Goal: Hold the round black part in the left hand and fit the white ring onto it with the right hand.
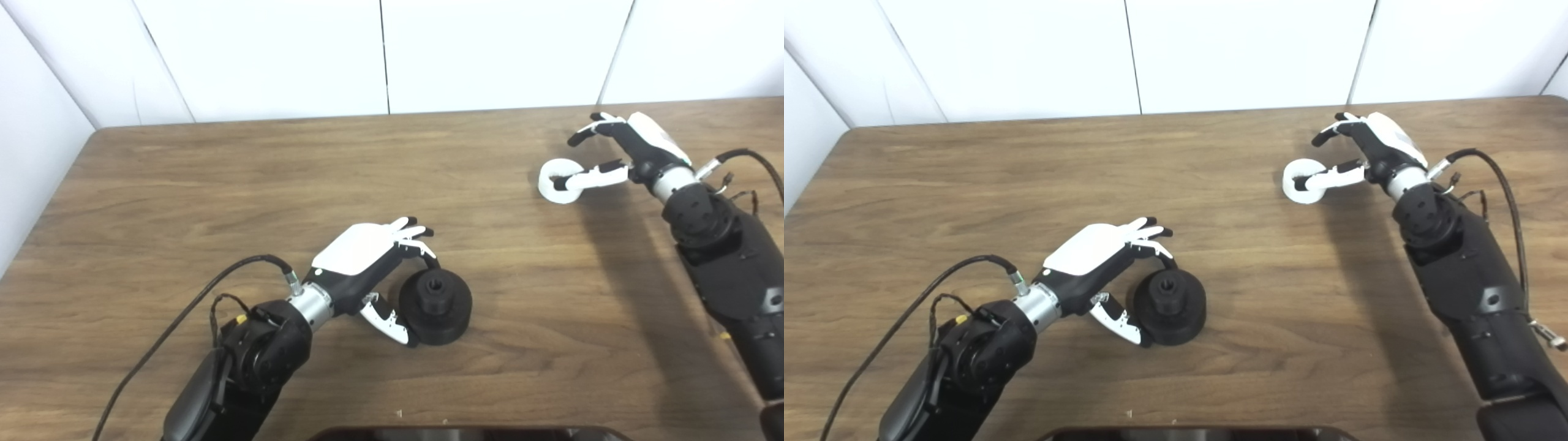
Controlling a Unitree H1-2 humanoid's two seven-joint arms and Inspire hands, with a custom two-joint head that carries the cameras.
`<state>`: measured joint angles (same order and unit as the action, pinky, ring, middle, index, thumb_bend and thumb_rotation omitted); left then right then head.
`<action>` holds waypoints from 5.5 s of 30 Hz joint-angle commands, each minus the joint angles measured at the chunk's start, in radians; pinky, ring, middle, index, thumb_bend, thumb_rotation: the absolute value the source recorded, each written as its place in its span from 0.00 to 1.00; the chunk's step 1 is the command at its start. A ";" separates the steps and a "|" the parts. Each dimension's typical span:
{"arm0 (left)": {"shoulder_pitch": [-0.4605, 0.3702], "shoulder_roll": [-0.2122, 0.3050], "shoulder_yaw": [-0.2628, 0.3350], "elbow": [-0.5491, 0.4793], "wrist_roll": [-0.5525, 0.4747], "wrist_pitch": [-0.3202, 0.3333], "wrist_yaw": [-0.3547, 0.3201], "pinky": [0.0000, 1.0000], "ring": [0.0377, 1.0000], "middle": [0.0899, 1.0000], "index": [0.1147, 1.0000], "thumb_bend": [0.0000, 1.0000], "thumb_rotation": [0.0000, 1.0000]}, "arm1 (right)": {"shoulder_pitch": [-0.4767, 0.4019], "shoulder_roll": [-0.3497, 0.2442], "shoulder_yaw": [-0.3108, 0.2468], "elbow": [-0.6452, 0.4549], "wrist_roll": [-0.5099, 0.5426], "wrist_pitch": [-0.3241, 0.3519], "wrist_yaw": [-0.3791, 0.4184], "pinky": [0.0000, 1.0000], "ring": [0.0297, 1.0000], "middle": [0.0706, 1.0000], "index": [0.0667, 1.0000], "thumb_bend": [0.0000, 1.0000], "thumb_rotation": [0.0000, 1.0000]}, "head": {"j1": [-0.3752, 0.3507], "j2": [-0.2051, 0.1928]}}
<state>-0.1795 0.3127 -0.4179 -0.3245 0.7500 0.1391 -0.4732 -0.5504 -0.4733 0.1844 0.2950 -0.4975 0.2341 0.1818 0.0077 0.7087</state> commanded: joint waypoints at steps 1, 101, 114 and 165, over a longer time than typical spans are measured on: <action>-0.017 0.010 0.005 -0.004 0.018 -0.010 0.002 0.96 1.00 0.94 0.61 0.87 0.17 | -0.058 -0.024 -0.001 -0.016 -0.002 -0.032 0.003 1.00 1.00 0.95 0.69 0.97 0.38 | 0.000 0.001; -0.029 0.015 0.026 -0.027 0.011 -0.015 -0.027 0.91 1.00 0.94 0.62 0.86 0.20 | 0.015 0.016 -0.012 -0.039 0.062 -0.106 -0.027 0.88 0.95 0.87 0.46 0.52 0.14 | 0.004 0.013; -0.032 0.005 0.020 -0.017 0.024 -0.018 -0.023 0.95 1.00 0.94 0.62 0.86 0.22 | 0.064 -0.013 -0.029 -0.262 0.073 -0.035 0.071 0.95 0.97 0.87 0.46 0.52 0.15 | 0.003 0.015; -0.047 -0.026 0.018 0.014 0.054 -0.017 -0.018 0.95 1.00 0.94 0.61 0.88 0.20 | 0.193 0.054 0.083 -0.784 0.115 0.111 0.334 0.87 0.97 0.87 0.45 0.52 0.15 | 0.017 0.018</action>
<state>-0.1892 0.2832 -0.4054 -0.3072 0.7921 0.1382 -0.5109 -0.3220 -0.4249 0.2706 -0.4502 -0.3784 0.3444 0.5221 0.0230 0.7256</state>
